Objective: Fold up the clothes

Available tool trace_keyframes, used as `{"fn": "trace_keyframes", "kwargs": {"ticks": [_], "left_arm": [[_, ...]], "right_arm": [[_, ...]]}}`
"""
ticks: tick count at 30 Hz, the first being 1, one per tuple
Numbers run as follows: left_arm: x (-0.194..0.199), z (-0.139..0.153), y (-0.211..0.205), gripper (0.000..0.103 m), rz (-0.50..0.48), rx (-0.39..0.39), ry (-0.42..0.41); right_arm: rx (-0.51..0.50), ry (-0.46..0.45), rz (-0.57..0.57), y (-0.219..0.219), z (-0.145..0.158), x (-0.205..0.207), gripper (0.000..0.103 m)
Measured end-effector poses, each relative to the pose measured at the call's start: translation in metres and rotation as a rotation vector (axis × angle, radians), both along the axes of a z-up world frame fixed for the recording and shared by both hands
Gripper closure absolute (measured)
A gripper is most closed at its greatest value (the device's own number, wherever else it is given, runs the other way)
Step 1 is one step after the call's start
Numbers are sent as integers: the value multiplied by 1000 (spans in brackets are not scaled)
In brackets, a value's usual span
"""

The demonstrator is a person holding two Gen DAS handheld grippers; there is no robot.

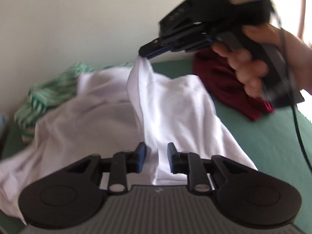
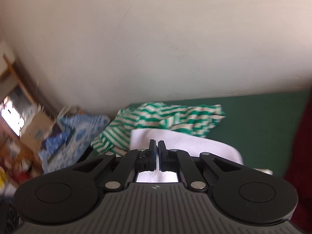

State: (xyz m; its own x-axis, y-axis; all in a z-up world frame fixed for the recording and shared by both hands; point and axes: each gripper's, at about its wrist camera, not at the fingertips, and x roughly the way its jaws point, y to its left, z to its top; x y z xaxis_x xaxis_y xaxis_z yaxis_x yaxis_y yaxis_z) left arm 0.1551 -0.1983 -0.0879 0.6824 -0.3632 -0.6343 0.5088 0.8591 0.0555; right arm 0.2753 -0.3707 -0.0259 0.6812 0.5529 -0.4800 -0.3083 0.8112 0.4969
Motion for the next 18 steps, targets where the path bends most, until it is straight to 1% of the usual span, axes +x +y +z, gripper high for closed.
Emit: {"fn": "trace_keyframes", "kwargs": {"ticks": [2,3,5,6,7,8,10,12,13,14,15,18], "left_arm": [[-12,-1,-17,81,-65,20,-2],[-17,-2,-26,72,-98,24,4],[-28,-4,-38,60,-139,50,-14],[-34,-6,-43,57,-156,66,-27],[-39,-7,-48,57,-172,81,-40],[-44,-8,-53,57,-189,96,-52],[-55,-11,-63,53,-223,127,-78],[-63,-12,-70,35,-238,158,-108],[-62,-11,-68,32,-221,167,-123],[-59,-11,-64,29,-209,168,-121],[-54,-13,-59,29,-198,167,-109],[-39,-19,-47,31,-167,164,-71]], "right_arm": [[14,4,-48,-19,-5,-8,100],[20,10,-69,-28,-8,-12,100],[24,31,-107,-43,-17,-17,101],[13,44,-130,-48,-22,-19,101],[1,57,-153,-54,-27,-21,100],[-4,68,-171,-58,-30,-23,96],[31,83,-160,-64,-36,-27,92],[60,66,-118,-61,-36,-32,90],[51,51,-101,-56,-35,-34,84],[43,40,-81,-50,-34,-34,67],[34,30,-62,-44,-35,-34,59],[-11,23,-46,-27,-38,-27,59]]}}
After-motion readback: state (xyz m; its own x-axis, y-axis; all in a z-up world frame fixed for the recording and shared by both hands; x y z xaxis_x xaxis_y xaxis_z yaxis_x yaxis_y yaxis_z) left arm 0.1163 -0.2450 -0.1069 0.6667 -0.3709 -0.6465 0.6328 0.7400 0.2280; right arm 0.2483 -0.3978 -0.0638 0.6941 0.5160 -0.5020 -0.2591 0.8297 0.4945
